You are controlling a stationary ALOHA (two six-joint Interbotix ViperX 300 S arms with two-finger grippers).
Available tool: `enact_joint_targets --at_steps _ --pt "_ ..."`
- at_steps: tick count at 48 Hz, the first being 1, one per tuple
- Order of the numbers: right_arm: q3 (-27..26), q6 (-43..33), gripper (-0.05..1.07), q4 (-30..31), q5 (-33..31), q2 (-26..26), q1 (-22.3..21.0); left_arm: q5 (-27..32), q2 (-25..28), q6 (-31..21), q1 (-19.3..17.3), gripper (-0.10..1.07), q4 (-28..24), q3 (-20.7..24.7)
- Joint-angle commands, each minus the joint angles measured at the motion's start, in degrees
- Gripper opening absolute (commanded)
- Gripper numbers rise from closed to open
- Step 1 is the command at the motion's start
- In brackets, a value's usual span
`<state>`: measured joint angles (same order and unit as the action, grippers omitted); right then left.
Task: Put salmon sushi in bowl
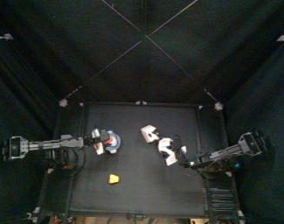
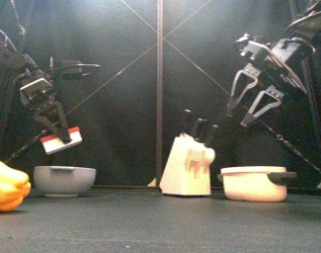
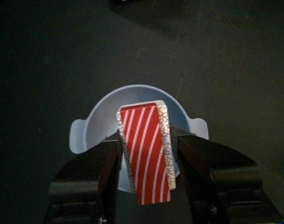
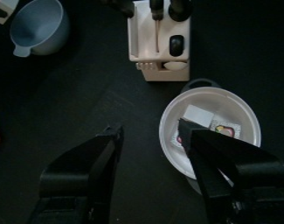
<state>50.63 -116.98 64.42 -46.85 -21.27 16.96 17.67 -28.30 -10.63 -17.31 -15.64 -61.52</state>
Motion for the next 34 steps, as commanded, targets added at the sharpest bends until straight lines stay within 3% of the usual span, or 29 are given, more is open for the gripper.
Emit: enact_joint_targets --at_steps 1,23,34 --pt "-1.3 0.1 0.87 0.4 0.0 -0.5 0.1 -0.4 1.9 0.1 -0.2 0.64 -0.2 1.6" --pt "-1.2 0.1 0.87 0.3 0.0 -0.5 0.1 -3.4 3.6 -0.1 -1.9 0.68 -0.6 1.0" --pt "-1.3 0.1 0.87 0.4 -0.1 -0.4 0.0 -5.3 6.8 0.1 -2.0 0.77 -0.7 1.4"
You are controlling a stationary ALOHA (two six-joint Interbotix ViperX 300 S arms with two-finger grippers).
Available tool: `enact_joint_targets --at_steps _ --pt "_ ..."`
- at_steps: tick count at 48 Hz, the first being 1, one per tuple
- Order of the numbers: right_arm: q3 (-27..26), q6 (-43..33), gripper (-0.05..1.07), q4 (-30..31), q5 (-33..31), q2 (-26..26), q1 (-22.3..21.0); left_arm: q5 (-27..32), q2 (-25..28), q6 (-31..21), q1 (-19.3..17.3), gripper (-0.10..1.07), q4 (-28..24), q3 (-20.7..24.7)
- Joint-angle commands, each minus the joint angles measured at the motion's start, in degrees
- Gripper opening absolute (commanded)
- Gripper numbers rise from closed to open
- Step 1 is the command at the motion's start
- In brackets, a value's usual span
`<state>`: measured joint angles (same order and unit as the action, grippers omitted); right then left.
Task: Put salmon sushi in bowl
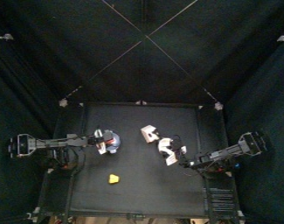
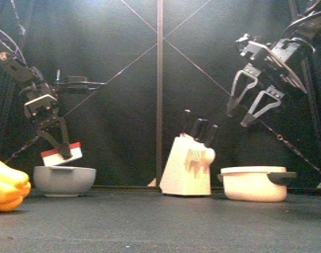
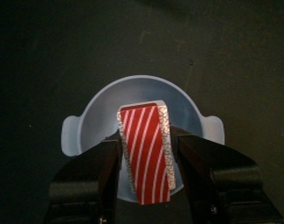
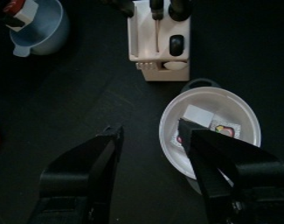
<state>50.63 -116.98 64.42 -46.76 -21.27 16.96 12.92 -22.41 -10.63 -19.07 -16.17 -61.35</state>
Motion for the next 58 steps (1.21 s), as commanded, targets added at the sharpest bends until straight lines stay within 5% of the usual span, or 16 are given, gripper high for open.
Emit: enact_joint_targets --at_steps 1,13,58 --pt "-1.2 0.1 0.87 0.3 -0.1 -0.5 0.0 -0.5 1.1 0.1 -0.4 0.78 -0.2 1.3" --pt "-1.2 0.1 0.87 0.2 -0.1 -0.4 -0.1 -0.5 2.8 0.0 -0.7 0.86 -0.2 2.5" --pt "-1.2 0.0 0.87 0.0 -0.1 -0.2 -0.1 -0.4 0.8 0.2 -0.2 0.86 -1.2 1.8"
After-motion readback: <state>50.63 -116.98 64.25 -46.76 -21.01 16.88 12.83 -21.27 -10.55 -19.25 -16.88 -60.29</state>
